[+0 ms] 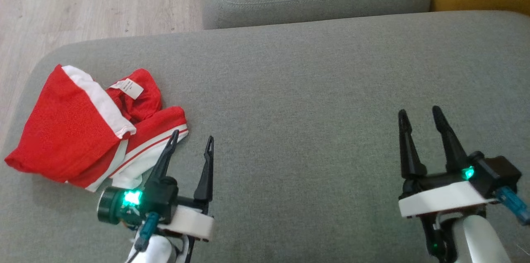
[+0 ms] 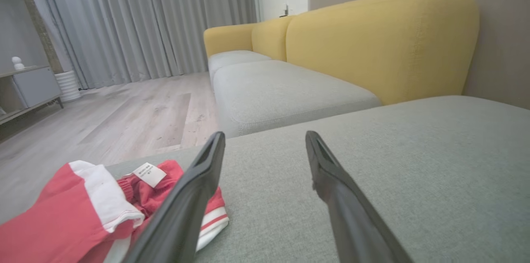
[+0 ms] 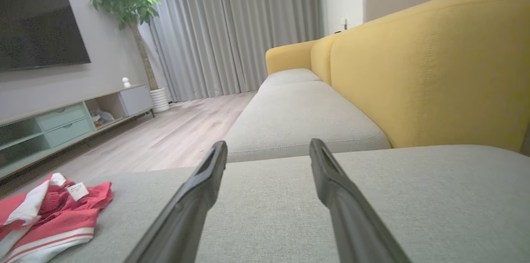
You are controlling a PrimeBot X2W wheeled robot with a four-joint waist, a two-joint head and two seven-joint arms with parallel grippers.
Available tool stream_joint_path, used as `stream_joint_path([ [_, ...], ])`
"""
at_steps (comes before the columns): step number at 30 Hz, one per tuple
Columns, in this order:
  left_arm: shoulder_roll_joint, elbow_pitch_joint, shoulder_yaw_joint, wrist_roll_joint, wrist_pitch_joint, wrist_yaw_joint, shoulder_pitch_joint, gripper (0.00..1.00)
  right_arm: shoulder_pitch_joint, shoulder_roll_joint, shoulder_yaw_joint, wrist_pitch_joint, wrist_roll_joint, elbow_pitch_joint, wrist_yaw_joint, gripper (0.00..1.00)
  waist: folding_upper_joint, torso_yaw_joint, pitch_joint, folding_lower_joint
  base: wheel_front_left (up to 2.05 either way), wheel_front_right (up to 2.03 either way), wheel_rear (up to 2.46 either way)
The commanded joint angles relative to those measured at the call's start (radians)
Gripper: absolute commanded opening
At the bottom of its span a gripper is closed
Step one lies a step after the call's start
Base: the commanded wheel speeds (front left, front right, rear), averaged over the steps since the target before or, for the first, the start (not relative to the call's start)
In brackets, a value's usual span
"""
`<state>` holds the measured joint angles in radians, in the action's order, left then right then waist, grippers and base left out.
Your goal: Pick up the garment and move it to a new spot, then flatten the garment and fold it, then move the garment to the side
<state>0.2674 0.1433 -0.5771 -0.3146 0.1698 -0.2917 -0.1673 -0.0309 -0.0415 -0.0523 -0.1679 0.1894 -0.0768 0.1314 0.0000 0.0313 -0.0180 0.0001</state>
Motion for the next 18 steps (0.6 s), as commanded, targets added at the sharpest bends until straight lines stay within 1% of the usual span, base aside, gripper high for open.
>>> stream_joint_path([
  [1, 0.025, -0.026, 0.013, 0.029, 0.015, -0.015, -0.059, 1.00, -0.029, -0.007, -0.027, -0.017, -0.030, 0.048, -0.001, 1.00, 0.0000, 0.002, -0.001, -0.0001, 0.00, 0.00, 0.00],
  [4, 0.017, -0.047, 0.018, 0.008, 0.024, -0.031, -0.056, 1.00, -0.027, -0.008, -0.031, -0.026, -0.049, 0.047, -0.001, 1.00, 0.0000, 0.003, -0.002, -0.0001, 0.00, 0.00, 0.00],
  [6, -0.001, -0.093, 0.038, -0.035, 0.030, -0.018, -0.044, 1.00, -0.025, -0.008, -0.032, -0.032, -0.048, 0.045, -0.001, 1.00, 0.0000, 0.003, -0.003, -0.0001, 0.00, 0.00, 0.00],
  [8, -0.017, -0.121, 0.076, -0.079, 0.036, 0.008, -0.023, 1.00, -0.022, -0.008, -0.036, -0.038, -0.045, 0.040, -0.001, 1.00, 0.0000, 0.003, -0.003, -0.0001, 0.00, 0.00, 0.00],
  [12, -0.048, -0.130, 0.159, -0.110, 0.048, 0.063, 0.019, 1.00, -0.017, -0.008, -0.041, -0.050, -0.031, 0.024, -0.001, 1.00, 0.0000, 0.004, -0.002, -0.0001, 0.00, 0.00, 0.00],
  [15, -0.073, -0.104, 0.208, -0.110, 0.056, 0.112, 0.047, 1.00, -0.014, -0.008, -0.040, -0.059, 0.003, 0.013, -0.001, 1.00, 0.0000, 0.006, -0.001, -0.0001, 0.00, 0.00, 0.00],
  [18, -0.088, -0.047, 0.228, -0.082, 0.065, 0.154, 0.065, 1.00, -0.004, -0.008, -0.043, -0.068, 0.070, -0.027, -0.001, 1.00, 0.0000, 0.008, 0.002, -0.0001, 0.00, 0.00, 0.00],
])
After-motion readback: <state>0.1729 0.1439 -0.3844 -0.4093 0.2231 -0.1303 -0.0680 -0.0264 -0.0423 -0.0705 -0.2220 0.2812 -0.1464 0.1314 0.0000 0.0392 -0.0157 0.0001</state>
